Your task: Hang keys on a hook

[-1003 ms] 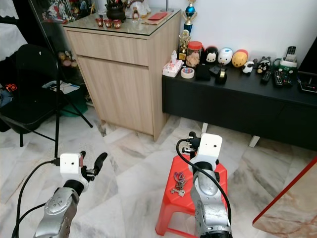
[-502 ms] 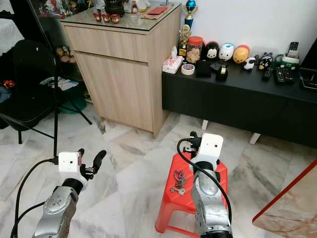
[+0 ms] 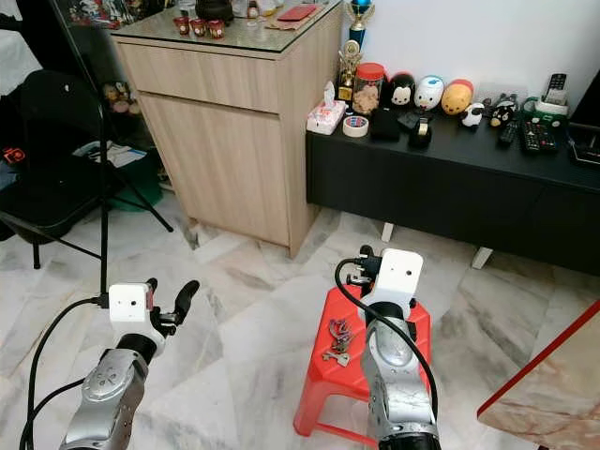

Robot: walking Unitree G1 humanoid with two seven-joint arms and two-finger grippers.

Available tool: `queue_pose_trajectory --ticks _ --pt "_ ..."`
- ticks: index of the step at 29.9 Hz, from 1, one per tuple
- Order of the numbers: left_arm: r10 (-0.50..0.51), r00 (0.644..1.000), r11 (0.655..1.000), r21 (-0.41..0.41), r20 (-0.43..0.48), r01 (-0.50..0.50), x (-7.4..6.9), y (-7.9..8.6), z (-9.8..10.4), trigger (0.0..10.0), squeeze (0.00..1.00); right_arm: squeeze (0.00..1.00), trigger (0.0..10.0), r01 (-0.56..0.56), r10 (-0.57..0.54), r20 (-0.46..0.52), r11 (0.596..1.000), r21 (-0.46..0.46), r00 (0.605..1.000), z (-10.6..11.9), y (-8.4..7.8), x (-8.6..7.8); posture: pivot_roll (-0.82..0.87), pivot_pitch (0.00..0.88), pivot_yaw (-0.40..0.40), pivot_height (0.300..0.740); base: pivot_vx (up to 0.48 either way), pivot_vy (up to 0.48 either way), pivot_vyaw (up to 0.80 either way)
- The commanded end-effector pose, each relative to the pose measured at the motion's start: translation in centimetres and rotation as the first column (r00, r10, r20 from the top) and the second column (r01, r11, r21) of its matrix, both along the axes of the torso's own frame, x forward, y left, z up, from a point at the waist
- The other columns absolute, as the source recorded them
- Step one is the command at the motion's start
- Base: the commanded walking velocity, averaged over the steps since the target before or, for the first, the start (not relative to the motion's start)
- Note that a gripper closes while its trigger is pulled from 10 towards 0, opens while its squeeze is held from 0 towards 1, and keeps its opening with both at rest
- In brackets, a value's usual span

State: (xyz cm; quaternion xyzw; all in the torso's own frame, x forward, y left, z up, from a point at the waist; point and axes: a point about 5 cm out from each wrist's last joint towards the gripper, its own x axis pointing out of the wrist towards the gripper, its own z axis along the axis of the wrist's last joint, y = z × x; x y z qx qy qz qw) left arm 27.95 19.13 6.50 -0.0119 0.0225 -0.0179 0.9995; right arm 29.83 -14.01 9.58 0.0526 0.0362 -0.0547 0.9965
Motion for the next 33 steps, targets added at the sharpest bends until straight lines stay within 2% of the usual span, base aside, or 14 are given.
queue_pose_trajectory --ticks 1,5,12,20,27,33 --pt "0.002 1.0 1.0 -0.008 -0.014 -0.002 -0.02 -0.1 -0.22 10.0 0.0 0.0 10.0 0.001 -0.002 -0.025 1.0 -0.016 1.0 -0.25 0.08 0.1 0.07 0.052 0.014 0.74 0.0 0.0 0.0" --pt "-0.001 1.0 1.0 -0.01 -0.022 0.001 -0.34 -0.09 -0.54 10.0 0.0 0.0 10.0 0.004 -0.004 -0.035 1.0 -0.018 0.999 -0.65 0.12 -0.21 0.07 0.0 0.018 0.74 0.0 0.0 0.0" --pt "-0.013 0.999 1.0 -0.008 -0.031 0.013 -0.15 -0.28 -0.66 10.0 0.0 0.0 10.0 0.009 -0.01 -0.046 1.0 -0.019 0.999 -0.77 0.31 -0.08 0.06 0.0 0.02 0.74 0.0 0.0 0.0" --pt "-0.013 0.999 1.0 -0.021 -0.035 0.012 0.12 -0.62 -0.58 10.0 0.0 0.0 10.0 -0.011 0.01 -0.033 1.0 -0.024 0.999 -0.47 0.5 0.08 0.06 0.0 0.023 0.691 0.0 0.0 0.0" --pt "-0.018 0.999 1.0 -0.015 -0.038 0.018 0.29 -0.71 -0.38 10.0 0.0 0.0 10.0 -0.008 0.007 -0.022 1.0 -0.021 1.0 -0.24 0.51 0.13 0.06 0.025 0.023 0.691 0.0 0.0 0.0" --pt "0.005 0.999 1.0 -0.009 -0.04 -0.005 0.01 -0.05 -0.46 10.0 0.0 0.0 10.0 -0.006 0.006 -0.026 1.0 -0.019 1.0 -0.27 0.41 0.22 0.07 0.046 0.019 0.691 0.0 0.0 0.0"
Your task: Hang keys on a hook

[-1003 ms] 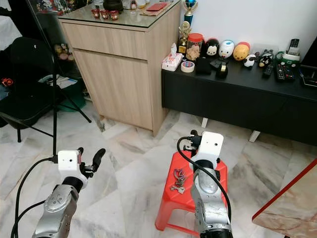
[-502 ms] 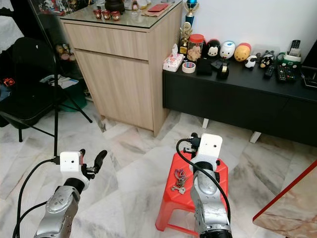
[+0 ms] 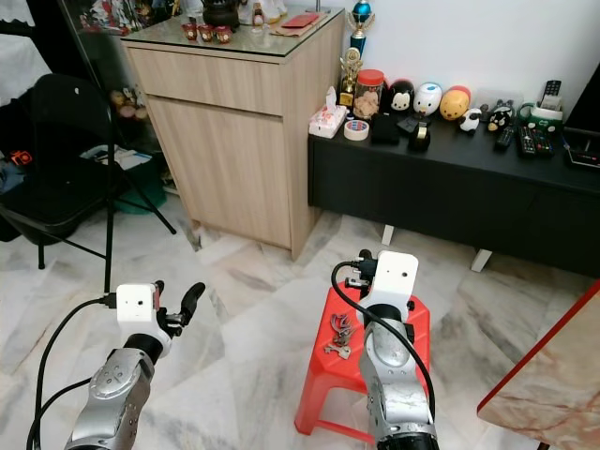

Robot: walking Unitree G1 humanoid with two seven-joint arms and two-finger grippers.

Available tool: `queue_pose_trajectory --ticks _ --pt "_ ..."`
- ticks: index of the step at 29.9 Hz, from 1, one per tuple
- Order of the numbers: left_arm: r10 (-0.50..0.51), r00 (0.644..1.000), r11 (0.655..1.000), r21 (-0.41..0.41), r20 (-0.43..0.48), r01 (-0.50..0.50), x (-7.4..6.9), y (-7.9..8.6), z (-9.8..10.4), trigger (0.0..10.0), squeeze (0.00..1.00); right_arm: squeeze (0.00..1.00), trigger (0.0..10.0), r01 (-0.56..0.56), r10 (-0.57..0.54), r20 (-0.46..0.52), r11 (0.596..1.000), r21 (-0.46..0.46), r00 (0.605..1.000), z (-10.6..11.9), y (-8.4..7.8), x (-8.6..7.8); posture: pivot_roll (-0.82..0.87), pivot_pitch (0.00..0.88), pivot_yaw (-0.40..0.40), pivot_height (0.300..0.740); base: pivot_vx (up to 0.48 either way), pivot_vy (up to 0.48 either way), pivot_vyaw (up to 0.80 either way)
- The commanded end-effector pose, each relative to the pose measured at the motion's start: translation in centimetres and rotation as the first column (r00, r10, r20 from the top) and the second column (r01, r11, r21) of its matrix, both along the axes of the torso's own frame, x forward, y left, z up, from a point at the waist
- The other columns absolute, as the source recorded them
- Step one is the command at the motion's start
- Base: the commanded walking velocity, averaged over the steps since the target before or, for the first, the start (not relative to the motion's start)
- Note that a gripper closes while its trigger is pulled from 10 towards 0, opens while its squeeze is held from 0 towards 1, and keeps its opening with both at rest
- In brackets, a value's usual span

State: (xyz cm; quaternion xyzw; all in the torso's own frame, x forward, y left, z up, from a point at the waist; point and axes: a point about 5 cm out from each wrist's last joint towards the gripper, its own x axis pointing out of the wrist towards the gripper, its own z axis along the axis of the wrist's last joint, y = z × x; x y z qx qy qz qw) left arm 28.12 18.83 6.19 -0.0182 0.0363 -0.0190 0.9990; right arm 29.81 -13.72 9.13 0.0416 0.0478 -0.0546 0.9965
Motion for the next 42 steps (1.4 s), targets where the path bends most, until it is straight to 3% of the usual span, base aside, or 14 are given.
queue_pose_trajectory --ticks 1,5,13,42 --pt "0.011 1.0 1.0 0.009 -0.013 -0.011 -0.3 0.4 -0.1 10.0 0.0 0.0 10.0 -0.005 0.005 -0.002 1.0 0.002 1.0 0.2 0.1 0.3 0.07 0.049 0.019 0.691 0.0 0.0 0.0" --pt "0.043 0.998 0.999 0.035 -0.041 -0.042 -0.6 1.3 -0.9 10.0 0.0 0.0 10.0 -0.01 0.01 -0.011 1.0 -0.009 1.0 0.2 0.2 0.5 0.07 0.056 0.021 0.691 0.0 0.0 0.0" --pt "0.024 0.999 1.0 0.021 -0.021 -0.023 -0.1 0.8 -0.2 10.0 0.0 0.0 10.0 -0.002 0.002 0.0 1.0 -0.01 1.0 0.4 0.1 0.6 0.07 0.063 0.021 0.646 0.0 0.0 0.0" --pt "-0.009 0.998 1.0 -0.001 -0.06 0.009 -0.1 -0.4 -0.7 10.0 0.0 0.0 10.0 -0.028 0.028 -0.008 1.0 0.006 1.0 -0.1 0.4 0.1 0.07 0.02 0.023 0.646 0.0 0.0 0.0"
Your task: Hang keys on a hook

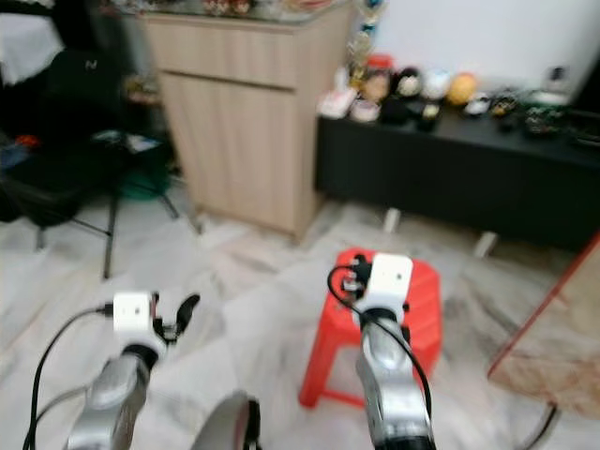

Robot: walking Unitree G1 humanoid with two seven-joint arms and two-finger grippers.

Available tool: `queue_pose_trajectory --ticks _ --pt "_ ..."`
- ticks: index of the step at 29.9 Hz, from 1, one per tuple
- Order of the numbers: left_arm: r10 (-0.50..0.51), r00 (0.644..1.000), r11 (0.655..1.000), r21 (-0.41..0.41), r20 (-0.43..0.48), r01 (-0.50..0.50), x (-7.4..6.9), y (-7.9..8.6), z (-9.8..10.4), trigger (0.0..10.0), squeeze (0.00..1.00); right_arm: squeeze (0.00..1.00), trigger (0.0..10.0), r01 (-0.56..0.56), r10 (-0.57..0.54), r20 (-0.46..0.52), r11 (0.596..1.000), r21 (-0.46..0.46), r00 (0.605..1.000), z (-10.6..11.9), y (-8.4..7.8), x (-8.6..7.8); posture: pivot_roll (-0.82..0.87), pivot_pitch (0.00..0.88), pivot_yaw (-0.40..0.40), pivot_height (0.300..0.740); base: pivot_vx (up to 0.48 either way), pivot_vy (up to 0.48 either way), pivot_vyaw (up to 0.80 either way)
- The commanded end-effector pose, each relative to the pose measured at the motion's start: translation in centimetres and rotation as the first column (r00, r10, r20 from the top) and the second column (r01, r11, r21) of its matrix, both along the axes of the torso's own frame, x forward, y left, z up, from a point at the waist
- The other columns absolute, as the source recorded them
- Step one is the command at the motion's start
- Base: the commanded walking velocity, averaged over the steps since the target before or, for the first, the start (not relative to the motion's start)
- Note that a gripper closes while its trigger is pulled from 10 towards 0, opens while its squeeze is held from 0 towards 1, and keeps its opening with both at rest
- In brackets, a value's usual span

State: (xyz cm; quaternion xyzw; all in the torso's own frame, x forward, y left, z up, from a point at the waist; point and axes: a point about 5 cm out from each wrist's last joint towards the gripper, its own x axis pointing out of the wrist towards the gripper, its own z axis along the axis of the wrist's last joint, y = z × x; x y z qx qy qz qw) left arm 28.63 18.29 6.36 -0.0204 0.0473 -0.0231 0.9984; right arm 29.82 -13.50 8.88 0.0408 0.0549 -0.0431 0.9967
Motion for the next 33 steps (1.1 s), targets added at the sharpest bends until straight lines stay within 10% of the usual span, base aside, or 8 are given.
queue_pose_trajectory --ticks 1,33 --pt "0.002 1.0 1.0 -0.002 -0.031 -0.002 -0.59 0.13 -0.78 10.0 0.0 0.0 10.0 -0.006 0.006 0.004 1.0 0.007 1.0 0.17 0.2 0.11 0.07 0.02 0.023 0.646 0.0 0.0 0.0" --pt "-0.003 0.999 1.0 -0.003 -0.038 0.003 -0.53 0.19 -0.62 10.0 0.0 0.0 10.0 -0.041 0.04 0.029 0.999 0.035 0.999 0.55 0.72 0.23 0.08 0.051 0.025 0.646 0.058 0.0 0.13"
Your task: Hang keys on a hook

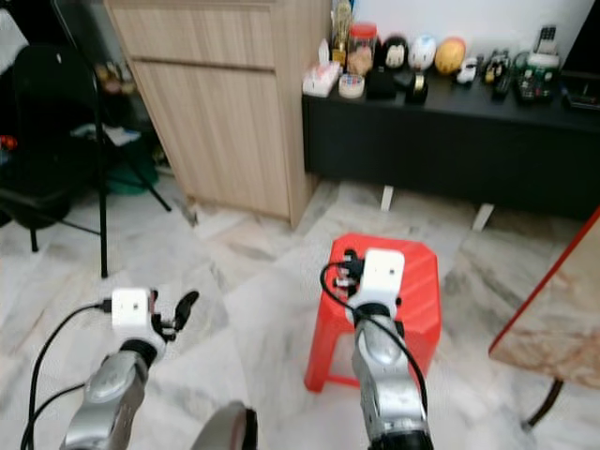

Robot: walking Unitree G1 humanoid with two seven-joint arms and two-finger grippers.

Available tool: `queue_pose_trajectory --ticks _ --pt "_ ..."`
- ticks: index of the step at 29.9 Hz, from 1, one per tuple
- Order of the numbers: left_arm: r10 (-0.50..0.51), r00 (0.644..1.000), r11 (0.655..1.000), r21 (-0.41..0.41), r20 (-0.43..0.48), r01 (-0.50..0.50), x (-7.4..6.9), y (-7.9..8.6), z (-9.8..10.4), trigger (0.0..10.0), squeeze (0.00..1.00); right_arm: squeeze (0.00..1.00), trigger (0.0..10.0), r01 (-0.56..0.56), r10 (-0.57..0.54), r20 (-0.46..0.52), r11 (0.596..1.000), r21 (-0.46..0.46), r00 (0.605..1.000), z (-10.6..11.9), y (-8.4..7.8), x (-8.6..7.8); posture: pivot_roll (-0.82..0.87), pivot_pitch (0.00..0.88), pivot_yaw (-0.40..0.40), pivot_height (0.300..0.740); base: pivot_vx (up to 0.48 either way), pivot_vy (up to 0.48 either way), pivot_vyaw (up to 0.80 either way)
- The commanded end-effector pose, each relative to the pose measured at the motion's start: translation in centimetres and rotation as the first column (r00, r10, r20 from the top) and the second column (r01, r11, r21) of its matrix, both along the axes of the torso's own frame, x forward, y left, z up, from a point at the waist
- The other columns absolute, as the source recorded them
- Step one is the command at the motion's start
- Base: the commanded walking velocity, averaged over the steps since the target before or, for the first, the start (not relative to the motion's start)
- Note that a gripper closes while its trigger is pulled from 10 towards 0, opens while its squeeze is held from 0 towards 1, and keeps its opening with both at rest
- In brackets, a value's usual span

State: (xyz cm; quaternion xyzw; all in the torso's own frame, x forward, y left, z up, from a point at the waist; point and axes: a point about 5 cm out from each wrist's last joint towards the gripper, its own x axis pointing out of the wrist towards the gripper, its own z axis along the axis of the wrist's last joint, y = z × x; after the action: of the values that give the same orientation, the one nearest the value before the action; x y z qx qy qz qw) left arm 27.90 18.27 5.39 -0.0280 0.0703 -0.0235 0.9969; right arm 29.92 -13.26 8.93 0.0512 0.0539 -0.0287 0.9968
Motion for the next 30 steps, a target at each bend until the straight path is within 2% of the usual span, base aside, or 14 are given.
queue_pose_trajectory --ticks 1,30 --pt "-0.002 1.0 1.0 0.012 0.008 0.002 0.21 0.22 0.37 10.0 0.0 0.0 10.0 -0.013 0.013 0.025 1.0 0.014 1.0 0.52 0.5 0.15 0.08 0.051 0.025 0.646 0.277 0.0 0.0" --pt "0.001 1.0 1.0 0.014 0.009 -0.001 0.02 0.45 0.44 10.0 0.0 0.0 10.0 -0.009 0.009 0.02 1.0 0.016 1.0 0.41 0.5 0.05 0.08 0.063 0.027 0.646 0.301 0.0 0.0"
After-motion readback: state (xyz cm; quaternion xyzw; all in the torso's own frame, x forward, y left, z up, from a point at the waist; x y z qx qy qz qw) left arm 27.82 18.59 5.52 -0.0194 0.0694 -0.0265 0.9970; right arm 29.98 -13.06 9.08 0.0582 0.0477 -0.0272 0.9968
